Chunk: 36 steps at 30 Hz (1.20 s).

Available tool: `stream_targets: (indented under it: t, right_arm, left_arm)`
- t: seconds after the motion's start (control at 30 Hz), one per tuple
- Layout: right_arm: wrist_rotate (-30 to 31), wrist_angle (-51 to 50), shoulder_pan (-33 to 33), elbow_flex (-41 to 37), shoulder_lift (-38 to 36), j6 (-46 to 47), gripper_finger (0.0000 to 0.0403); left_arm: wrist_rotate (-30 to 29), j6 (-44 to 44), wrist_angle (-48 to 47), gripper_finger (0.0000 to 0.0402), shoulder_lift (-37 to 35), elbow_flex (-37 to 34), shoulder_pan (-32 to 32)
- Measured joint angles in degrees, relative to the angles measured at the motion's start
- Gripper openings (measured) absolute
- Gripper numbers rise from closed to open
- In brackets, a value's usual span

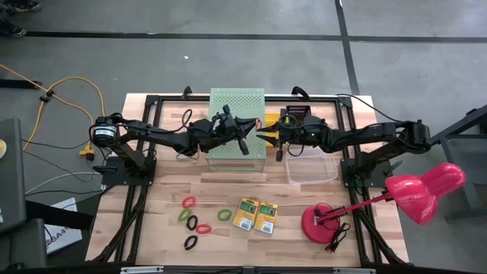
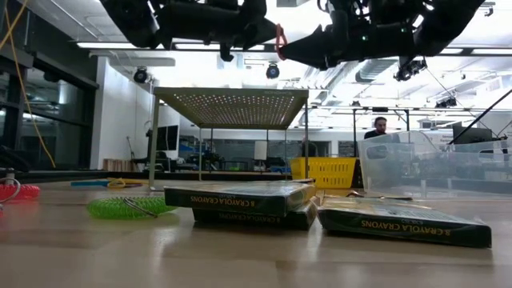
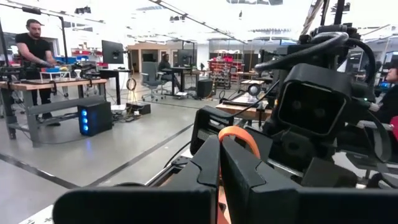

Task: Pick & Place Office Desk Supplies
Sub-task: Put the orange rubber band into the black bin

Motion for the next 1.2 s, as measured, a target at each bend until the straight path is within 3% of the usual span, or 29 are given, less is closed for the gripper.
stream_targets:
  t: [0.57,0.87,1.2]
  right_arm:
    - [0.6,2.1,0.2,0.0,0.0,0.0,0.0073]
    - [0.6,1.6,0.2,0.0,0.0,-0.2,0.001]
    - [0.6,1.4,0.2,0.0,0.0,-0.3,0.0002]
  left_arm:
    - [0.0,0.0,2.2,0.0001,1.9,0.0,0.0]
    - [-0.1,0.0,2.6,0.0001,2.0,0.0,0.0]
    - [-0.1,0.0,1.5,0.0001,2.0,0.0,0.0]
